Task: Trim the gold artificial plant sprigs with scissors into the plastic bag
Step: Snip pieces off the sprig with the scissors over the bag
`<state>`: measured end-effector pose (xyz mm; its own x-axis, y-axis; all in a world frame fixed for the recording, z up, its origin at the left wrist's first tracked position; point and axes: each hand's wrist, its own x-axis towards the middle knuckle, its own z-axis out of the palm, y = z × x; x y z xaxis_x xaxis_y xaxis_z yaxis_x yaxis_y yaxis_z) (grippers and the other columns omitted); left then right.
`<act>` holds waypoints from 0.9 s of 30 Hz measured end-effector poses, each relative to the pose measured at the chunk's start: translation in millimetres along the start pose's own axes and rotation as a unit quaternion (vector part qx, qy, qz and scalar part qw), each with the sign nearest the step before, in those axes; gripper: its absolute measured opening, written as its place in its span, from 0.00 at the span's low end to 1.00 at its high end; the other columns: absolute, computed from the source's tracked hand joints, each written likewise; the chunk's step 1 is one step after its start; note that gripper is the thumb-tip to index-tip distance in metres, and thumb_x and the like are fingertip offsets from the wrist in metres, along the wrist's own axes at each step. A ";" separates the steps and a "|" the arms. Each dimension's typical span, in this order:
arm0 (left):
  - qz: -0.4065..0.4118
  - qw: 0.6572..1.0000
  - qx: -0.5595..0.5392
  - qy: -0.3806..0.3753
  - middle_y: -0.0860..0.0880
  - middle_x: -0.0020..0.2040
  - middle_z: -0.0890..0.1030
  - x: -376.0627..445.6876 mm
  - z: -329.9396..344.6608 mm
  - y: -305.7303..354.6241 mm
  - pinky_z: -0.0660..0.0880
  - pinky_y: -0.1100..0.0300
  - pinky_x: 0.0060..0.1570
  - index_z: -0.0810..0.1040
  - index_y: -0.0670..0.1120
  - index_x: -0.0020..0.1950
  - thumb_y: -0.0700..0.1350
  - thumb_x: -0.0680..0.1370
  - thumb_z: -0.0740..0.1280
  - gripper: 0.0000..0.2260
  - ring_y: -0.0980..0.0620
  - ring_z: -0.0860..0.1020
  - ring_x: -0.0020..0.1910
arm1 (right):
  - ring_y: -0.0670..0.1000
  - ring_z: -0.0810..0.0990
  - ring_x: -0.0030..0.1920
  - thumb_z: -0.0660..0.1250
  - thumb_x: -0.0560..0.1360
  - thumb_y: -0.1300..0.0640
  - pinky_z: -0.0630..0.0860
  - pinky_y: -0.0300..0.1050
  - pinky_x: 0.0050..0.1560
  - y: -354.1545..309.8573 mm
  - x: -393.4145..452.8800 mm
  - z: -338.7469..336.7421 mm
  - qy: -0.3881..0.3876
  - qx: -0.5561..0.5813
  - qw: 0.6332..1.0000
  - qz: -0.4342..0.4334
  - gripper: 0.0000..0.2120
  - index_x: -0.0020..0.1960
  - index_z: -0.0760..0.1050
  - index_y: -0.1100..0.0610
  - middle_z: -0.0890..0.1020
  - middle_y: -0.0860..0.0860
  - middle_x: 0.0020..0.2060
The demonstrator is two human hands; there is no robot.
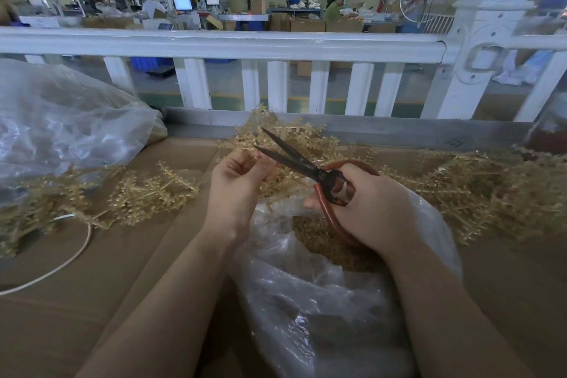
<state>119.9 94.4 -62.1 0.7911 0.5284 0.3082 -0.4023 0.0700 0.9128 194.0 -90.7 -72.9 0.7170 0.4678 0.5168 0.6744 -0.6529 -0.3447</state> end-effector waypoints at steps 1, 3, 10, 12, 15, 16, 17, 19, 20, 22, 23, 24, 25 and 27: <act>0.001 1.000 0.003 0.000 0.50 0.32 0.79 0.1 -0.3 0.1 0.73 0.68 0.35 0.79 0.44 0.39 0.33 0.76 0.69 0.08 0.58 0.74 0.31 | 0.33 0.71 0.34 0.55 0.67 0.19 0.63 0.28 0.33 -0.6 0.7 -0.6 -0.007 -0.005 1.000 -0.001 0.28 0.49 0.73 0.40 0.76 0.35 0.34; -0.003 1.000 0.001 -0.007 0.51 0.33 0.79 -0.4 -0.9 -0.2 0.74 0.68 0.37 0.79 0.44 0.39 0.35 0.74 0.71 0.06 0.57 0.75 0.32 | 0.33 0.71 0.35 0.56 0.66 0.19 0.62 0.28 0.34 -0.6 1.8 -2.7 -0.017 -0.009 1.000 0.006 0.29 0.51 0.73 0.41 0.75 0.35 0.36; 0.016 0.999 0.024 -0.025 0.52 0.34 0.80 0.0 -1.4 -2.5 0.72 0.68 0.36 0.82 0.47 0.43 0.30 0.77 0.65 0.13 0.57 0.73 0.32 | 0.36 0.71 0.35 0.59 0.68 0.21 0.66 0.30 0.35 -2.1 0.5 -6.3 -0.019 -0.019 1.000 -0.015 0.26 0.50 0.70 0.42 0.72 0.35 0.36; 0.016 0.999 0.018 -0.022 0.51 0.33 0.78 -0.3 0.7 -1.5 0.71 0.68 0.34 0.82 0.47 0.40 0.29 0.77 0.65 0.14 0.57 0.72 0.31 | 0.38 0.73 0.34 0.57 0.68 0.21 0.73 0.35 0.34 -3.2 -1.0 -5.8 0.005 -0.001 1.000 -0.030 0.29 0.49 0.73 0.45 0.74 0.36 0.36; 0.016 1.000 0.023 -0.014 0.52 0.32 0.77 -0.4 1.0 -0.8 0.70 0.68 0.33 0.81 0.47 0.38 0.30 0.76 0.66 0.13 0.58 0.71 0.30 | 0.43 0.79 0.37 0.57 0.70 0.21 0.79 0.43 0.35 -3.7 -1.7 -5.1 0.022 0.006 0.998 -0.054 0.30 0.49 0.76 0.48 0.79 0.40 0.38; 0.017 0.999 0.026 -0.013 0.52 0.32 0.77 0.2 0.2 -1.8 0.70 0.68 0.33 0.81 0.46 0.39 0.30 0.76 0.66 0.12 0.58 0.71 0.30 | 0.43 0.79 0.38 0.57 0.70 0.21 0.79 0.42 0.36 -3.5 -1.6 -4.9 0.016 0.002 0.998 -0.053 0.30 0.50 0.76 0.47 0.80 0.39 0.39; 0.014 0.999 0.027 -0.015 0.52 0.31 0.77 -0.3 0.2 -1.2 0.69 0.69 0.33 0.81 0.44 0.40 0.31 0.76 0.67 0.10 0.58 0.70 0.29 | 0.42 0.78 0.38 0.56 0.70 0.21 0.77 0.39 0.36 -3.6 -1.3 -4.6 0.007 -0.005 0.999 -0.045 0.30 0.51 0.76 0.45 0.79 0.38 0.39; 0.011 0.999 0.018 -0.031 0.52 0.30 0.76 0.6 -2.0 -2.9 0.69 0.69 0.33 0.80 0.35 0.44 0.31 0.76 0.67 0.02 0.58 0.70 0.29 | 0.41 0.76 0.37 0.58 0.69 0.21 0.71 0.33 0.35 -3.0 -1.0 -3.8 -0.002 -0.019 1.000 -0.021 0.27 0.51 0.73 0.43 0.77 0.37 0.38; 0.011 0.999 0.017 -0.036 0.52 0.30 0.76 0.7 -2.5 -3.6 0.70 0.69 0.34 0.78 0.32 0.47 0.32 0.76 0.67 0.03 0.57 0.71 0.30 | 0.41 0.75 0.36 0.61 0.70 0.23 0.69 0.32 0.34 -2.4 -0.8 -3.3 -0.001 -0.024 1.000 -0.009 0.25 0.50 0.72 0.42 0.76 0.37 0.36; 0.010 0.998 0.015 -0.054 0.48 0.33 0.78 0.2 -2.6 -2.2 0.71 0.67 0.37 0.78 0.34 0.45 0.32 0.77 0.67 0.02 0.55 0.72 0.33 | 0.39 0.73 0.34 0.59 0.69 0.21 0.66 0.30 0.34 -1.7 0.1 -2.9 -0.011 -0.024 1.000 0.004 0.25 0.50 0.70 0.41 0.75 0.36 0.36; 0.008 0.998 0.015 -0.056 0.46 0.35 0.77 0.0 -2.2 -1.7 0.72 0.66 0.38 0.80 0.39 0.42 0.32 0.77 0.67 0.06 0.54 0.72 0.34 | 0.38 0.72 0.35 0.56 0.67 0.19 0.65 0.30 0.34 -1.6 0.8 -2.9 -0.022 -0.023 1.000 0.003 0.28 0.50 0.70 0.41 0.74 0.35 0.37; 0.010 0.998 0.017 -0.056 0.46 0.35 0.77 0.7 -2.2 -3.1 0.72 0.67 0.38 0.82 0.46 0.39 0.31 0.77 0.66 0.13 0.55 0.72 0.34 | 0.37 0.72 0.36 0.53 0.65 0.18 0.64 0.29 0.35 -1.6 1.2 -3.2 -0.033 -0.021 0.999 0.000 0.30 0.51 0.70 0.40 0.73 0.34 0.38; 0.007 0.998 0.014 -0.057 0.48 0.35 0.79 0.4 -1.4 -2.6 0.73 0.68 0.38 0.83 0.50 0.36 0.30 0.77 0.66 0.17 0.56 0.73 0.33 | 0.38 0.72 0.38 0.52 0.64 0.18 0.64 0.29 0.36 -1.9 1.8 -3.6 -0.041 -0.017 0.999 -0.002 0.32 0.52 0.71 0.40 0.74 0.34 0.39; 0.003 0.998 0.008 -0.058 0.52 0.35 0.81 -0.4 -0.1 -2.6 0.74 0.69 0.38 0.84 0.50 0.36 0.30 0.77 0.65 0.18 0.59 0.76 0.34 | 0.40 0.74 0.41 0.52 0.64 0.18 0.67 0.33 0.37 -2.2 2.1 -4.6 -0.046 -0.012 0.999 -0.001 0.33 0.53 0.72 0.41 0.76 0.35 0.42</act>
<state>120.7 94.1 -64.6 0.8378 0.4262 0.3413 -0.3996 0.0525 0.9152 193.2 -91.0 -67.5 0.7292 0.5211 0.4436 0.6725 -0.6655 -0.3238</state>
